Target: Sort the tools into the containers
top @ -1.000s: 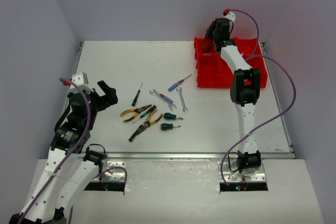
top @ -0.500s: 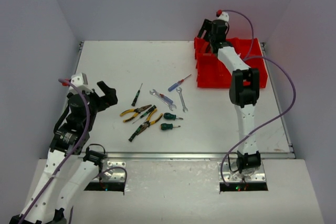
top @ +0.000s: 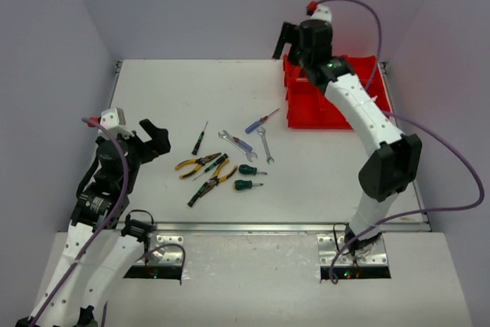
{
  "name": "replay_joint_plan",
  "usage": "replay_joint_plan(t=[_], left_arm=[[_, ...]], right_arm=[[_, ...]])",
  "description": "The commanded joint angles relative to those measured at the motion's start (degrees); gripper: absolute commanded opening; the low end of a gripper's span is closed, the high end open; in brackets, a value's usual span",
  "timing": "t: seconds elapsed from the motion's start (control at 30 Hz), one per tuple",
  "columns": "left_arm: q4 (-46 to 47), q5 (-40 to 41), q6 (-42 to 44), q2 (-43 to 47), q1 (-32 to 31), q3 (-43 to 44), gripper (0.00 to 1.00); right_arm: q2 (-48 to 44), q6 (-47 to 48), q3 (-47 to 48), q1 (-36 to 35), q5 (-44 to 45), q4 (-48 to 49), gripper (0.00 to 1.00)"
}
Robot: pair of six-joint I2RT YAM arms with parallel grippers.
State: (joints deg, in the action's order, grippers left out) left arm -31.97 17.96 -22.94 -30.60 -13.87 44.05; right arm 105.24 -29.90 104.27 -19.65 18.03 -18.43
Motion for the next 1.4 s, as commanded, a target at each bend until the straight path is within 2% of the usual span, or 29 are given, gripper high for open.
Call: replay_joint_plan(t=[0.0, 0.03, 0.1, 0.23, 0.43, 0.6, 0.73, 0.9, 1.23, 1.37], left_arm=[[2.61, -0.29, 0.53, 0.13, -0.46, 0.6, 1.0], [2.61, -0.35, 0.53, 0.1, -0.46, 0.6, 1.0], [2.45, -0.48, 0.53, 0.11, -0.46, 0.6, 1.0], [2.61, -0.81, 0.53, 0.62, -0.46, 0.51, 1.0], [2.7, -1.26, 0.61, 0.89, -0.55, 0.51, 1.0], [2.69, -1.33, 0.61, 1.49, -0.8, 0.42, 1.0], [2.72, -1.43, 0.61, 1.52, -0.99, 0.42, 1.0], [2.79, -1.48, 0.66, 1.55, -1.07, 0.42, 1.0], [2.87, -1.96, 0.79, 1.15, -1.34, 0.42, 1.0], [2.87, -2.04, 0.79, 1.07, -1.34, 0.33, 1.0]], right_arm=[[-1.34, -1.5, -12.41, -11.2, 10.16, -2.5, 0.99], [-0.78, -3.69, -13.87, -12.67, 11.92, -1.94, 0.99], [2.0, -14.44, -13.35, -14.11, 12.2, -6.36, 0.99], [9.45, -18.06, -8.14, -14.96, 8.26, -8.75, 0.98], [22.37, -25.6, 4.23, -16.03, 14.15, -21.29, 0.91], [23.95, -27.04, 0.97, -16.29, 16.53, -16.69, 0.76], [25.59, -24.91, 2.21, -16.21, 17.88, -14.99, 0.72], [26.87, -26.57, 1.63, -16.03, 17.25, -15.01, 0.71], [31.77, -24.49, 4.32, -14.62, 16.09, -12.9, 0.43], [30.57, -23.39, 1.09, -14.36, 13.2, -8.88, 0.24]])
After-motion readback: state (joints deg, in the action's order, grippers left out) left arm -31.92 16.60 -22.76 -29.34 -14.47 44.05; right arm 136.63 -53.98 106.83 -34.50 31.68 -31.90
